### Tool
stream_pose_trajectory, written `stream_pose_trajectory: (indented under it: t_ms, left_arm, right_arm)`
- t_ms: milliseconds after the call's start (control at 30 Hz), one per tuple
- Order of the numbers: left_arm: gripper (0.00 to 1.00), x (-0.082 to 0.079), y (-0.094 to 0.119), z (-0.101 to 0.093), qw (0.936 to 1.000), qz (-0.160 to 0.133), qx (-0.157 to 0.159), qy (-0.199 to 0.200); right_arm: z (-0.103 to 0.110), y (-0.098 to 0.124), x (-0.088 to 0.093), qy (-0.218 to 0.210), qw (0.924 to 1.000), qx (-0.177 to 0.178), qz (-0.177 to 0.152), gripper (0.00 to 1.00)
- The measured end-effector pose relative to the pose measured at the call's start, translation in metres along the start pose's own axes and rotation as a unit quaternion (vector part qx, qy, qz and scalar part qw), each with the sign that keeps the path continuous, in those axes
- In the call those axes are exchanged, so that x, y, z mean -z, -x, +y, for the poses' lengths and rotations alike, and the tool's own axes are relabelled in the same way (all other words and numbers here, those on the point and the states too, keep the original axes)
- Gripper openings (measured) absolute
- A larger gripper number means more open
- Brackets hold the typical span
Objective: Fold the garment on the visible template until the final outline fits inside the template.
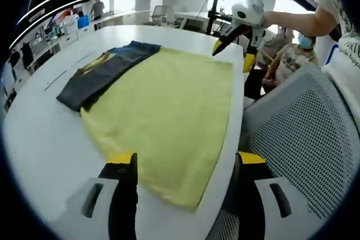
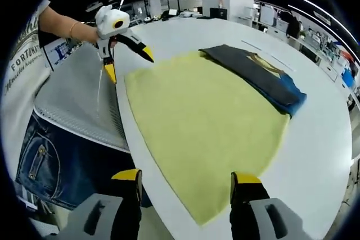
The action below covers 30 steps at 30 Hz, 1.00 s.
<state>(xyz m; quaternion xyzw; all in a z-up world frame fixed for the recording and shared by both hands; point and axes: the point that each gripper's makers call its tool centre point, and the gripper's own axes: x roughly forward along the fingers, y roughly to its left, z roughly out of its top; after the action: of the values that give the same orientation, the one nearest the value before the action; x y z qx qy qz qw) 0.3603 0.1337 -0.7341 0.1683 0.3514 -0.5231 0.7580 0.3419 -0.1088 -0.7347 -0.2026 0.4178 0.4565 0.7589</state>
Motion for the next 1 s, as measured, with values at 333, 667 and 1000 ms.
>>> stream_pose_trajectory:
  t_ms: [333, 667, 1000]
  left_arm:
    - [0.48, 0.018, -0.002, -0.005, 0.9996, 0.028, 0.0, -0.007]
    - [0.37, 0.036, -0.001, -0.009, 0.997, 0.068, -0.007, -0.035]
    - [0.31, 0.037, -0.001, -0.002, 0.994, 0.079, -0.018, -0.073]
  right_arm:
    - [-0.006, 0.002, 0.016, 0.016, 0.9996, 0.017, 0.016, 0.45]
    - [-0.009, -0.004, 0.029, 0.048, 0.997, 0.018, 0.058, 0.36]
    - [-0.016, -0.005, 0.038, 0.072, 0.9924, 0.027, 0.096, 0.32]
